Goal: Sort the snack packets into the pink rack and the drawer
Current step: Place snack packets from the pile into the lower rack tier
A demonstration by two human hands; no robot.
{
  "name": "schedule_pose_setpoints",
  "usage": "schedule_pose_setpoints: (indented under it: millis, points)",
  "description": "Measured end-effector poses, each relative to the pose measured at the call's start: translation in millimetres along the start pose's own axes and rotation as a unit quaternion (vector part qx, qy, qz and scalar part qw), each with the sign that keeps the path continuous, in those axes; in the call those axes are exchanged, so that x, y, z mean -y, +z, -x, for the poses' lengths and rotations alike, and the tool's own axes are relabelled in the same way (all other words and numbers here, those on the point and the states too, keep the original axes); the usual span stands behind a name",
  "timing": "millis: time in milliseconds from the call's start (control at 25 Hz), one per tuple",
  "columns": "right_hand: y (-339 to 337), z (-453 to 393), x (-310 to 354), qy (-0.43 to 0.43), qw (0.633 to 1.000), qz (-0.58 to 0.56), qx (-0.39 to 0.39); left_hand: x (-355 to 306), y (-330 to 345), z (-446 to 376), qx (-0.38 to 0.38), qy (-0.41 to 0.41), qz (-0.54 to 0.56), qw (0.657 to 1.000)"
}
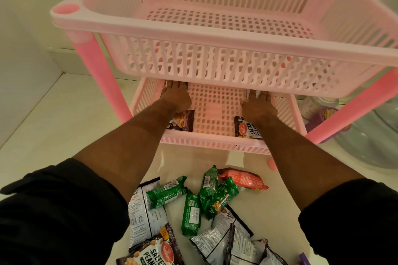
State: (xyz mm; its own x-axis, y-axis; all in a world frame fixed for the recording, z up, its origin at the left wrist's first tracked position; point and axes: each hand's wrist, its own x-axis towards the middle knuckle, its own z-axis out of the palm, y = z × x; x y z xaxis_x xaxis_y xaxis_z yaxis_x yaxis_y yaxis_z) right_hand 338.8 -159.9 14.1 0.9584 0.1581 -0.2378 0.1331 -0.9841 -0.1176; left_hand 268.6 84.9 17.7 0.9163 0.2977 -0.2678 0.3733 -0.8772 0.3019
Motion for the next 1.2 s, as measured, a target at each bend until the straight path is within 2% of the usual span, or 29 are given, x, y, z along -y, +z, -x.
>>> schedule_pose_setpoints:
  millis: [280, 440, 640, 760, 1000, 1200]
  points:
    - [-11.4, 5.7, -10.0, -0.032, 0.999, 0.003, -0.043, -9.8, -7.9, 7.8, -0.017, -0.01, -0.012, 1.0]
    - [-22.6, 20.9, -15.0, -0.053, 0.996, -0.022, -0.072, -21.5, -16.5, 23.8, -0.025, 0.038, -0.013, 0.999]
    - [-36.6, 54.8, -15.0, -0.081, 0.987, -0.031, -0.135, -39.6, -27.2, 64.3, -0.054, 0.086, 0.044, 0.994]
    - [-45.1, 81.9, -16.0, -0.099, 0.98, -0.025, -0.172, -43.7, -25.9, 97.5, -0.091, 0.127, 0.064, 0.986]
    - [-43.0, 141.3, -22.5, -0.161, 0.946, -0.054, -0.275, -38.0, -8.9, 166.1, -0.178, 0.13, 0.167, 0.961]
    - [-22.9, 184.8, -37.8, -0.167, 0.922, -0.1, -0.336, -20.0, 13.8, 204.3, -0.237, 0.208, 0.165, 0.935]
